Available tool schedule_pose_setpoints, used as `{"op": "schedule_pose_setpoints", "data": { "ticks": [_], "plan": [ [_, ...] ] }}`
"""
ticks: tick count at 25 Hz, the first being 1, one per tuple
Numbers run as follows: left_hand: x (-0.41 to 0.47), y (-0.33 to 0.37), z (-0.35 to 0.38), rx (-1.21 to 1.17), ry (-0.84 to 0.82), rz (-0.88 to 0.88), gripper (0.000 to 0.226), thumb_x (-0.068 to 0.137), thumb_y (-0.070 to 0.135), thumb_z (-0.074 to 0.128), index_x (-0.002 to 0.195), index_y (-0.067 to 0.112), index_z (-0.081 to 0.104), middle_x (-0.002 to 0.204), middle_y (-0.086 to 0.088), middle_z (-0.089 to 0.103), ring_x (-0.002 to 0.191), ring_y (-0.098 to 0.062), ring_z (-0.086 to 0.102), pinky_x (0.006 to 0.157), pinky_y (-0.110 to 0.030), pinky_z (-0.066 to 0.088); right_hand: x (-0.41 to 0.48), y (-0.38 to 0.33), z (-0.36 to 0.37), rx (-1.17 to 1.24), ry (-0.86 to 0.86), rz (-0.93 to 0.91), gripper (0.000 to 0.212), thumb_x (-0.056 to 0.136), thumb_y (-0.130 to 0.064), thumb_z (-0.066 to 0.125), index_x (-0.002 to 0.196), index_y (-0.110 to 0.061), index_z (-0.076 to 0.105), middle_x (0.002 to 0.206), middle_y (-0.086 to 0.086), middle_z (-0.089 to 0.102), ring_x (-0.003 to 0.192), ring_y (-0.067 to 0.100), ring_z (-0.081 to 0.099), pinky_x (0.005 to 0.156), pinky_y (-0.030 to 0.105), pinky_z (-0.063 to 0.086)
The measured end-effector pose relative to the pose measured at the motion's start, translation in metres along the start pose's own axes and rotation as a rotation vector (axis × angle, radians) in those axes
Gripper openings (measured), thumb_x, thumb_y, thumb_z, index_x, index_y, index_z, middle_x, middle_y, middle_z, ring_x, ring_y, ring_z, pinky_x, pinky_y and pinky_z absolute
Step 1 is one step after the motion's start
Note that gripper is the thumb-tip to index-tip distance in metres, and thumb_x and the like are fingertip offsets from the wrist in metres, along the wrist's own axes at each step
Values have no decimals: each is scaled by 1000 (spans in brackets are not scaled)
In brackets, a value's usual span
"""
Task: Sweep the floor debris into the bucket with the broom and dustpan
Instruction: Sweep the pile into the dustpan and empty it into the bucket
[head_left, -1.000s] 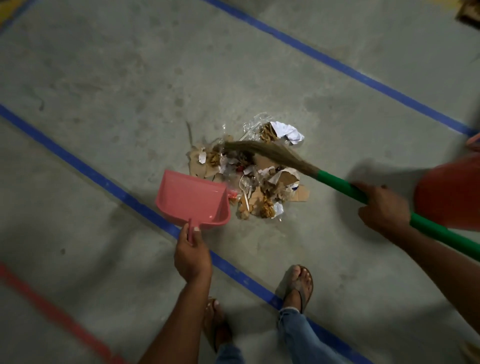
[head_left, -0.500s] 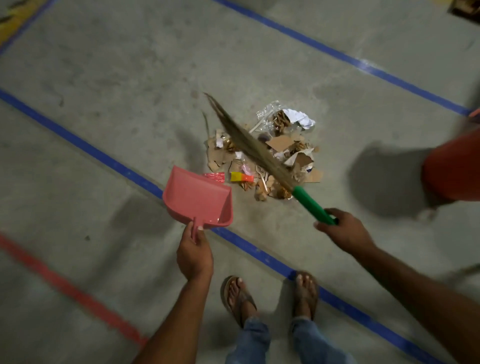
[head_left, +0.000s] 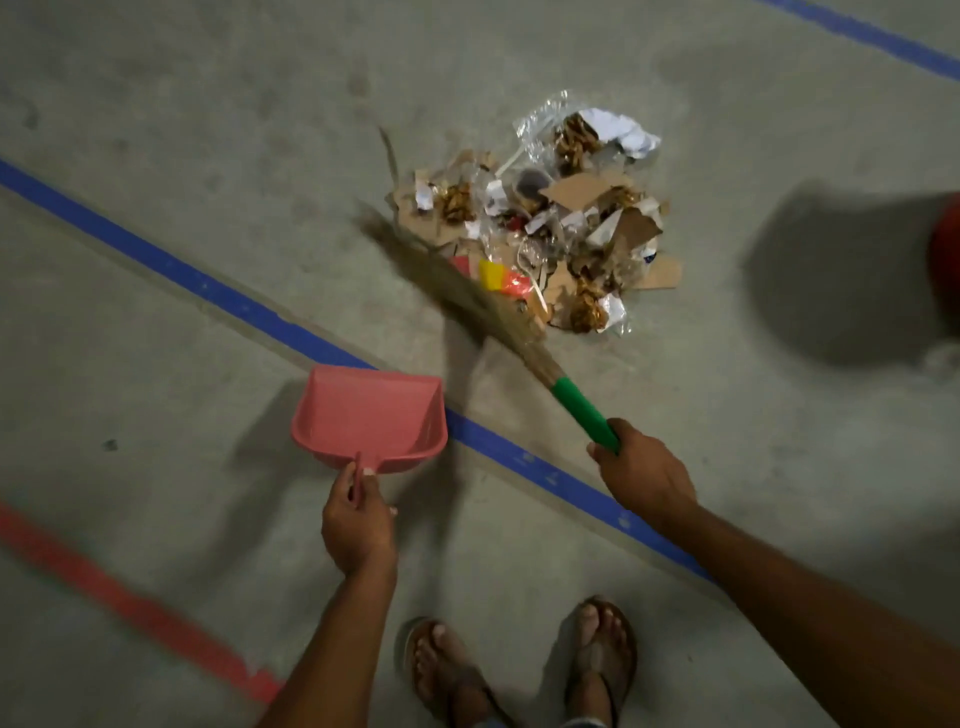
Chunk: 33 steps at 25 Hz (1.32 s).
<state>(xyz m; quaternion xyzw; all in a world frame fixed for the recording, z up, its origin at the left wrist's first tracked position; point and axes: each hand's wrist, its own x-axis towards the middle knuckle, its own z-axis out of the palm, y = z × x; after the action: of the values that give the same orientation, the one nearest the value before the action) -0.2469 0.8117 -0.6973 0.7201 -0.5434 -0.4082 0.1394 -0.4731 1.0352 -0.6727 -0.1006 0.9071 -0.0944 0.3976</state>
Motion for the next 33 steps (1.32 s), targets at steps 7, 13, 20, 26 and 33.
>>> {"op": "schedule_pose_setpoints", "data": {
  "ticks": [7,13,20,26,33],
  "plan": [
    [24,-26,41,-91,-134,85,37,96,47,67,122,21,73,87,-3,70,39,-4,57,50,-28,45,-42,74,46,195,126,-21,48,97,-61,48,135,-32,49,80,-7,64,70,15,61,61,35,48],
    [45,-3,73,-110,-256,173,36,96,41,70,126,21,73,87,2,76,44,-8,55,55,-25,49,56,55,12,175,380,-28,57,92,-76,43,130,-34,46,86,2,68,69,24,64,62,43,58],
    [92,9,136,140,-401,442,31,97,40,65,119,22,77,96,3,79,92,-23,73,83,-37,56,209,43,-85,60,589,4,41,98,-45,51,131,-22,45,117,17,65,103,41,61,79,43,48],
    [127,42,198,322,-349,584,33,98,45,62,96,18,81,75,-2,70,78,-27,66,66,-32,41,293,77,-111,-129,453,-23,48,84,-18,60,131,-22,53,110,12,65,97,33,64,85,46,57],
    [123,73,266,271,-309,670,32,100,42,58,105,18,79,96,-7,75,86,-27,65,71,-35,46,291,99,-97,-191,328,-120,63,89,-11,59,147,-27,42,111,11,60,80,26,66,62,37,59]
  ]
}}
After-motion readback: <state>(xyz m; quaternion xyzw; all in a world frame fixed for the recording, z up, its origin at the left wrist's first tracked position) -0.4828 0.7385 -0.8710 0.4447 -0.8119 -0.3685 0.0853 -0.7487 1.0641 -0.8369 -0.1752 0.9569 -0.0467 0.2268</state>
